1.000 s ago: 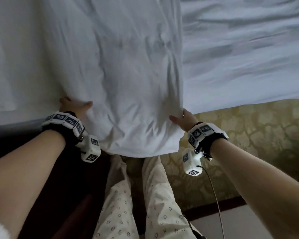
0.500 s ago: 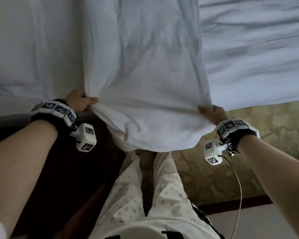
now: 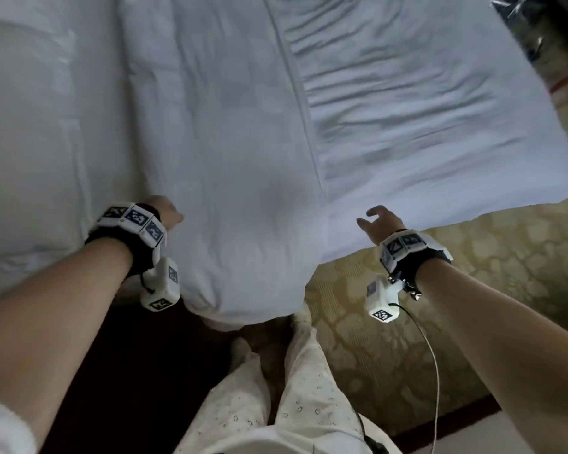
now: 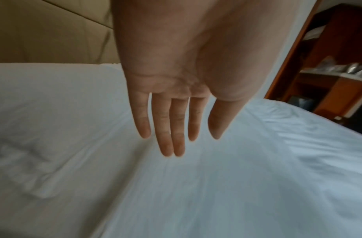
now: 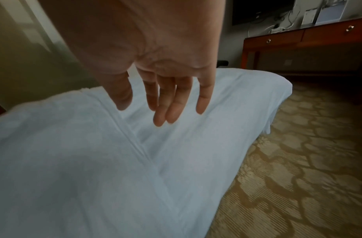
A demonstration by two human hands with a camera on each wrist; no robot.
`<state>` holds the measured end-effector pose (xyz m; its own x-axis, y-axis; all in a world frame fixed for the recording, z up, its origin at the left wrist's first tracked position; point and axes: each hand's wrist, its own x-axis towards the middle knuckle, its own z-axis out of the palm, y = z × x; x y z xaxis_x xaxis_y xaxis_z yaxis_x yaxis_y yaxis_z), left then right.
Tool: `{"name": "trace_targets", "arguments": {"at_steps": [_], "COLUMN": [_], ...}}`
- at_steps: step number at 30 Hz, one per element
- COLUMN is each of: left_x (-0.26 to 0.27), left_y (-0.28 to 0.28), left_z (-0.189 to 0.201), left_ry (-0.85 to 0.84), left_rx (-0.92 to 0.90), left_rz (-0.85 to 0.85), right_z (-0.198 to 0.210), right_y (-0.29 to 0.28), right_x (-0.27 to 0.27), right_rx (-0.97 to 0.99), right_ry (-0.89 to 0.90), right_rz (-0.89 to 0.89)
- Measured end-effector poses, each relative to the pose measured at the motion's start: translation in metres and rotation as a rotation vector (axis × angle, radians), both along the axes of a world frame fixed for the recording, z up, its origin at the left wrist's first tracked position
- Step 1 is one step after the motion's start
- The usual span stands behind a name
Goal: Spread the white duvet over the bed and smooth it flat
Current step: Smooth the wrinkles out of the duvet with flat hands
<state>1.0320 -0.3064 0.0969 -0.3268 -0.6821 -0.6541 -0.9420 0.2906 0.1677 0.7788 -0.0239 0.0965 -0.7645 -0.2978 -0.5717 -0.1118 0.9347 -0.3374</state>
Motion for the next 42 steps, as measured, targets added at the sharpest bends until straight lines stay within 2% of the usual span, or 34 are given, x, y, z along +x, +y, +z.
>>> {"name": "trace_targets", "arguments": {"at_steps": [4, 8, 19, 26, 34, 38, 42], "left_x": [-0.043, -0.079, -0.171, -0.222, -0.282, -0.336, -0.383], "left_y": [0.009, 0.023, 0.048, 0.056, -0.001, -0.049, -0.096], "left_z": [0.03, 0.044, 0.067, 0.064, 0.062, 0.063, 0.053], "left_ry": [0.153, 0.194, 0.185, 0.236, 0.209, 0.225, 0.261], "left_rx": [0.009, 0.015, -0.068, -0.07, -0.106, -0.114, -0.109], "left_rz": [-0.057, -0.09, -0.066, -0.065, -0.117, -0.174, -0.122], "right_z": [0.031, 0.04, 0.054, 0.054, 0.052, 0.052, 0.057], "right_y": [0.008, 0.026, 0.049, 0.041, -0.01, -0.045, -0.092], "right_x": [-0.016, -0.044, -0.148, -0.19, -0.242, -0.278, -0.32], "right_rx": [-0.063, -0.072, -0.107, -0.111, -0.112, -0.065, -0.046], "right_ry": [0.038, 0.047, 0.059, 0.073, 0.101, 0.112, 0.159], "right_rz": [-0.031, -0.043, -0.009, 0.021, 0.021, 0.025, 0.025]}}
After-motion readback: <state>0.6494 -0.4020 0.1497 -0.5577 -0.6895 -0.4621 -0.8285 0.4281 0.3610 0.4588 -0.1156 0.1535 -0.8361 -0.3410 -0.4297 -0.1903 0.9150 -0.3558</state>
